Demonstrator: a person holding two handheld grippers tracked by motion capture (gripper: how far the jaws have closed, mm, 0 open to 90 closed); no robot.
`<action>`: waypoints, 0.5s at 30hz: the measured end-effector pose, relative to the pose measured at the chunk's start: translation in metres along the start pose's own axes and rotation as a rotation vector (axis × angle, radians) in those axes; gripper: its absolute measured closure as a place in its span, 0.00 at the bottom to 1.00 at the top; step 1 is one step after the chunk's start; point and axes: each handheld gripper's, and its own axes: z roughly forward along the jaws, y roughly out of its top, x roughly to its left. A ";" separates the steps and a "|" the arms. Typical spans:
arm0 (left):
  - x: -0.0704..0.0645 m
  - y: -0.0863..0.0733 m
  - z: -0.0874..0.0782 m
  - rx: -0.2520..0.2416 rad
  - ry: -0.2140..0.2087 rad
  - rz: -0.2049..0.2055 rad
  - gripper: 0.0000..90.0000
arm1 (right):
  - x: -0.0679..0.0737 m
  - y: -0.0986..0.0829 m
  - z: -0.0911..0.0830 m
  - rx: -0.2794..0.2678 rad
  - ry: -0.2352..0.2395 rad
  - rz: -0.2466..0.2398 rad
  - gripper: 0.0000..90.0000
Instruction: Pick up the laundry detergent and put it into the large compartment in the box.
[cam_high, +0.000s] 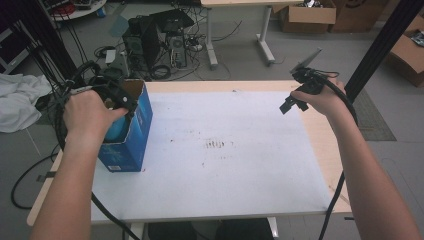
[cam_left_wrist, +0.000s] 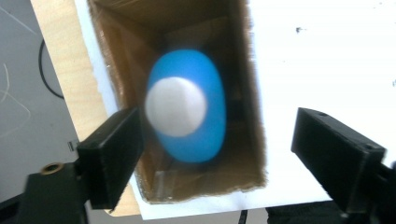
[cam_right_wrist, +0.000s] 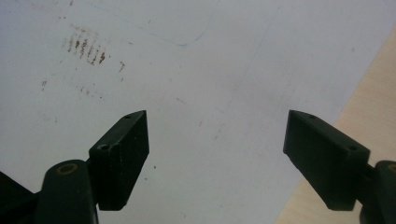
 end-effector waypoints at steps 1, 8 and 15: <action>-0.003 0.000 -0.001 -0.004 -0.003 0.008 0.18 | 0.000 0.000 0.000 0.001 0.001 0.000 0.25; -0.032 0.003 -0.010 -0.015 -0.010 0.083 0.17 | 0.002 -0.001 -0.002 -0.003 0.002 -0.003 0.25; -0.063 0.006 -0.012 -0.028 -0.024 0.167 0.16 | 0.004 -0.001 -0.004 -0.004 0.002 -0.008 0.25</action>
